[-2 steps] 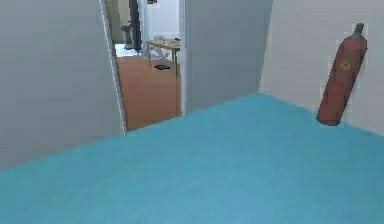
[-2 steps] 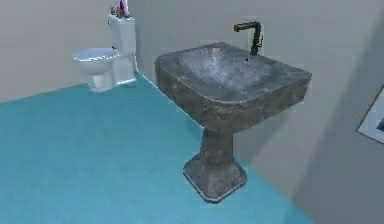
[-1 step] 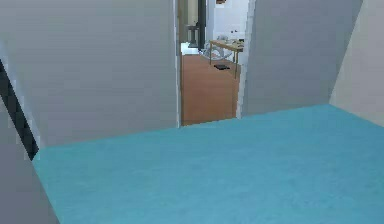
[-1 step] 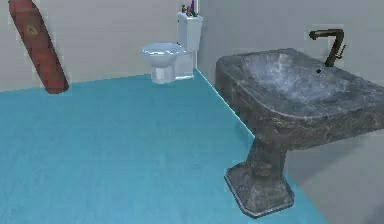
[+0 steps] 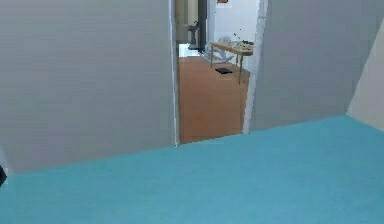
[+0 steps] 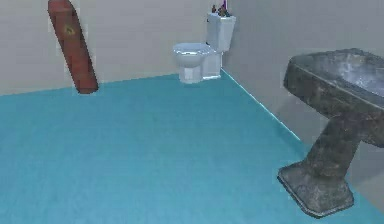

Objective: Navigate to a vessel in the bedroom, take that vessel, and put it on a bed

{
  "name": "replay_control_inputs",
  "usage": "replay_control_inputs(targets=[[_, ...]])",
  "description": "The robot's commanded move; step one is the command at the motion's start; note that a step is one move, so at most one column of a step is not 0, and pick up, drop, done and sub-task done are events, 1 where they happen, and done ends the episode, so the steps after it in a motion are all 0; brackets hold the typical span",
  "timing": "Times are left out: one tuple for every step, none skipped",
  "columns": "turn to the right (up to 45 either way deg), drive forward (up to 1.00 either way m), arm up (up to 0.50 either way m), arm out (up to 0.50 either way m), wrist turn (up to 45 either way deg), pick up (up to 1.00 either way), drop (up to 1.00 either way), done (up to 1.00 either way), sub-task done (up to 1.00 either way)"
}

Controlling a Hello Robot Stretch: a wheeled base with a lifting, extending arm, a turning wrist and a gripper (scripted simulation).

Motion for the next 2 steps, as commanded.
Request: replay_control_inputs(targets=[[-45.0,0.00,0.00,0.00,0.0,0.00,0.00,0.00,0.00],[0.0,0.55,0.00,0.00,0.0,0.00,0.00,0.00,0.00]])
